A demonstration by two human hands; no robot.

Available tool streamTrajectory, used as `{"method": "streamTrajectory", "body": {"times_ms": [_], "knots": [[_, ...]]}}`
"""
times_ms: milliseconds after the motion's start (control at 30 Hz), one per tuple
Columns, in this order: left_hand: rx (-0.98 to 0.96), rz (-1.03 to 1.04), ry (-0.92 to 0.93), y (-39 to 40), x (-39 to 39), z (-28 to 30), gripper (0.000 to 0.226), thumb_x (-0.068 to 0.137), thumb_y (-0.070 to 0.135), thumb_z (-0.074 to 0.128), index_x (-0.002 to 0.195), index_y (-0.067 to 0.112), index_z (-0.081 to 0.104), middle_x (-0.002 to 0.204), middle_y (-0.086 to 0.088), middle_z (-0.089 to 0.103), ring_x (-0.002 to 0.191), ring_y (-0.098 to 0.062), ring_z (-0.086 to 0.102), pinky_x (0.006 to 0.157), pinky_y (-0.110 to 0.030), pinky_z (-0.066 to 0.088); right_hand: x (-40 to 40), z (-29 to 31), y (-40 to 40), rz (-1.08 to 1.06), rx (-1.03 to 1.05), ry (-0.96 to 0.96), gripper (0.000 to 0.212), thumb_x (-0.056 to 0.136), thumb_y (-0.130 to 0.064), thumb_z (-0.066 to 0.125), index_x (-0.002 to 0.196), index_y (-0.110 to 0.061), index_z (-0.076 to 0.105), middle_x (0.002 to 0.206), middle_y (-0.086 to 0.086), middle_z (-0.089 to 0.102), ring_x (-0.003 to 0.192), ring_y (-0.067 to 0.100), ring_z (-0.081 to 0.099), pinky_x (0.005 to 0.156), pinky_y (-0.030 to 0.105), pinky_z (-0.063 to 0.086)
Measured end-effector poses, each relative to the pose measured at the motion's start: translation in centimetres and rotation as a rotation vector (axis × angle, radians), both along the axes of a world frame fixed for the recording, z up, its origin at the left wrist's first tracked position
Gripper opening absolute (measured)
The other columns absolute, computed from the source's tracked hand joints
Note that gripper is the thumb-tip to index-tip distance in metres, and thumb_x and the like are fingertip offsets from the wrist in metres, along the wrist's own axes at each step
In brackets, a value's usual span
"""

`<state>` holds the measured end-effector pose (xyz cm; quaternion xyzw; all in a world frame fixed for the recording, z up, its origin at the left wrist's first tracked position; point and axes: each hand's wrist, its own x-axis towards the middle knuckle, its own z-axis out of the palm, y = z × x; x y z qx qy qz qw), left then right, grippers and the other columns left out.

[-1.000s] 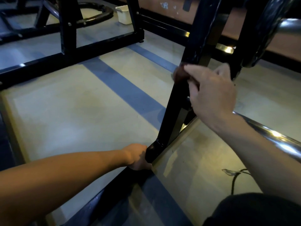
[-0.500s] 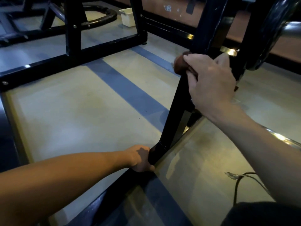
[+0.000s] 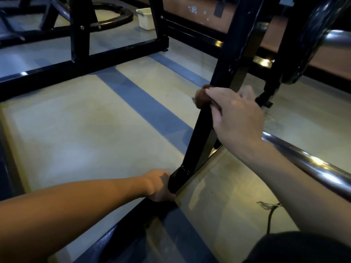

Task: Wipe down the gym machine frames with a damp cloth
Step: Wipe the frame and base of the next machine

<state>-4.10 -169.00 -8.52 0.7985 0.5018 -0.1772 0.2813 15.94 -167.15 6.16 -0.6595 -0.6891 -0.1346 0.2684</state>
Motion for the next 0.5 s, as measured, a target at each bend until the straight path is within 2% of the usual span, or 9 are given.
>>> {"method": "streamTrajectory", "body": {"times_ms": [67,167,267,367,433,500], "knots": [[0.009,-0.013,-0.005,0.1,-0.1,0.0,0.04,0.088,0.05,0.068,0.099,0.011,0.069,0.099,-0.012,0.07,0.095,-0.032,0.067,0.083,-0.032,0.054,0.9,0.9,-0.5,-0.006,0.082,0.069,0.04,0.1,-0.023,0.062,0.139,-0.033,0.062,0.129,-0.01,0.068,0.095,0.017,0.036,0.071,0.033,0.034],[0.009,0.02,-0.005,0.0,-0.1,-0.5,0.045,0.088,0.05,0.07,0.114,0.013,0.067,0.112,-0.012,0.071,0.106,-0.031,0.067,0.08,-0.028,0.048,0.8,2.9,1.7,-0.047,0.159,0.065,0.038,0.102,-0.026,0.058,0.139,-0.032,0.061,0.133,-0.012,0.064,0.106,0.028,0.046,0.074,0.034,0.036],[0.013,0.038,0.002,0.1,-0.3,-0.7,0.051,0.086,0.055,0.071,0.119,0.016,0.064,0.117,-0.01,0.069,0.11,-0.029,0.066,0.085,-0.029,0.05,-0.8,1.7,2.0,0.011,0.079,-0.026,0.04,0.101,-0.024,0.061,0.141,-0.029,0.062,0.13,-0.008,0.066,0.098,0.023,0.042,0.071,0.033,0.032],[-0.008,0.025,0.004,0.1,-0.1,-0.6,0.043,0.084,0.054,0.07,0.104,0.016,0.068,0.103,-0.009,0.069,0.1,-0.029,0.068,0.079,-0.029,0.051,-0.1,-0.8,-0.3,0.025,0.037,-0.082,0.04,0.098,-0.022,0.065,0.138,-0.028,0.065,0.129,-0.009,0.068,0.096,0.024,0.045,0.066,0.033,0.035],[0.003,0.011,0.003,0.2,-0.1,-0.5,0.039,0.084,0.053,0.07,0.089,0.015,0.063,0.091,-0.007,0.066,0.09,-0.03,0.067,0.072,-0.028,0.047,0.8,0.2,-0.7,-0.016,0.083,-0.009,0.04,0.099,-0.022,0.063,0.138,-0.03,0.063,0.132,-0.01,0.066,0.101,0.028,0.047,0.069,0.034,0.037],[0.004,0.013,0.009,0.3,-0.1,-0.7,0.042,0.084,0.053,0.07,0.09,0.013,0.062,0.092,-0.008,0.067,0.087,-0.029,0.066,0.071,-0.028,0.047,1.2,2.3,0.6,-0.057,0.139,0.054,0.04,0.101,-0.023,0.06,0.139,-0.032,0.06,0.134,-0.011,0.063,0.108,0.029,0.046,0.073,0.034,0.036]]}}
